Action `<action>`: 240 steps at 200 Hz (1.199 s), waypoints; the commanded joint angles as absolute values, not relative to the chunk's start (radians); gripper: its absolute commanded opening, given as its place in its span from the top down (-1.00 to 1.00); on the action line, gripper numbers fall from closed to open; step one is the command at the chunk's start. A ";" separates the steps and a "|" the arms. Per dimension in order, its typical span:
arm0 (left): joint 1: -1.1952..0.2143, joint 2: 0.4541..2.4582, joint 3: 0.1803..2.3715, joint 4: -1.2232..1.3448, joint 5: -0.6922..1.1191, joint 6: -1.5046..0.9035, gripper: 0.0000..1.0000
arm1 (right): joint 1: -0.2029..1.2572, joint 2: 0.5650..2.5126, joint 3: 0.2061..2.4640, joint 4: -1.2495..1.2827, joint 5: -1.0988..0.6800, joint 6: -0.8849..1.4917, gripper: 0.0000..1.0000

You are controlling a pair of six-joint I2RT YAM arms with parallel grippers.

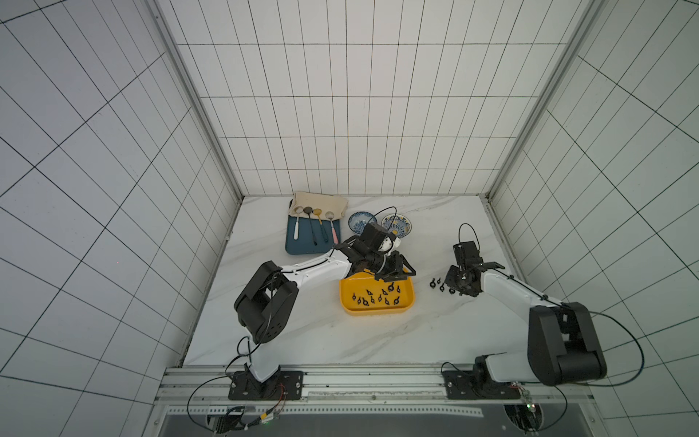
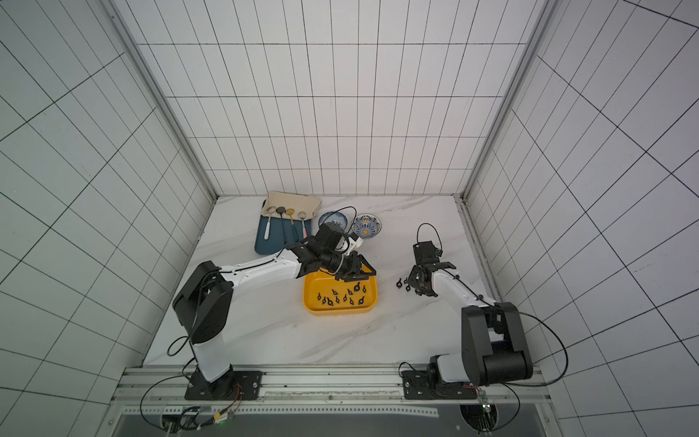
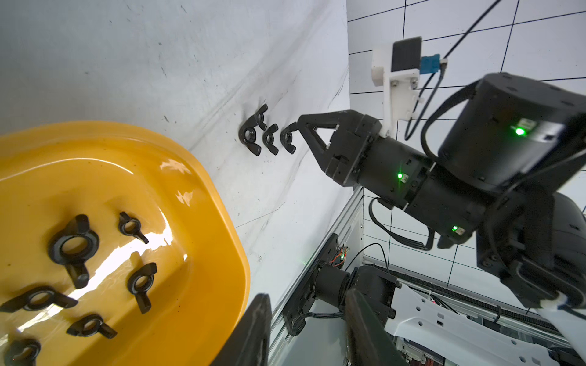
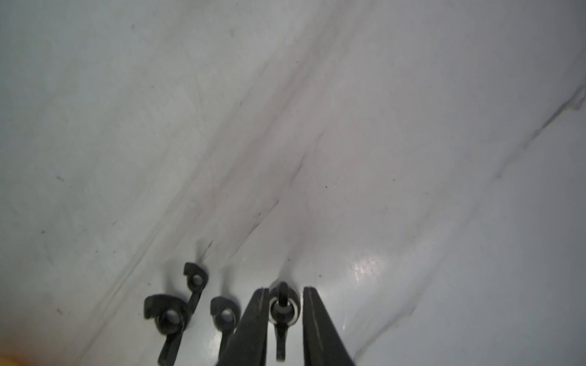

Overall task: Take out the wing nut from the storage box
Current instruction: Place the wing nut at the center of the board, then pick up the wing nut from the storage box.

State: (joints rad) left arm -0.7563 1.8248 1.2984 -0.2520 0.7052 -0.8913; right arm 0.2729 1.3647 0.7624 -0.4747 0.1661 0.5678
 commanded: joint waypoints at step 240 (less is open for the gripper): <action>-0.335 1.564 0.971 -0.325 0.730 -0.810 0.16 | 0.854 1.787 1.158 -0.492 0.221 0.796 0.43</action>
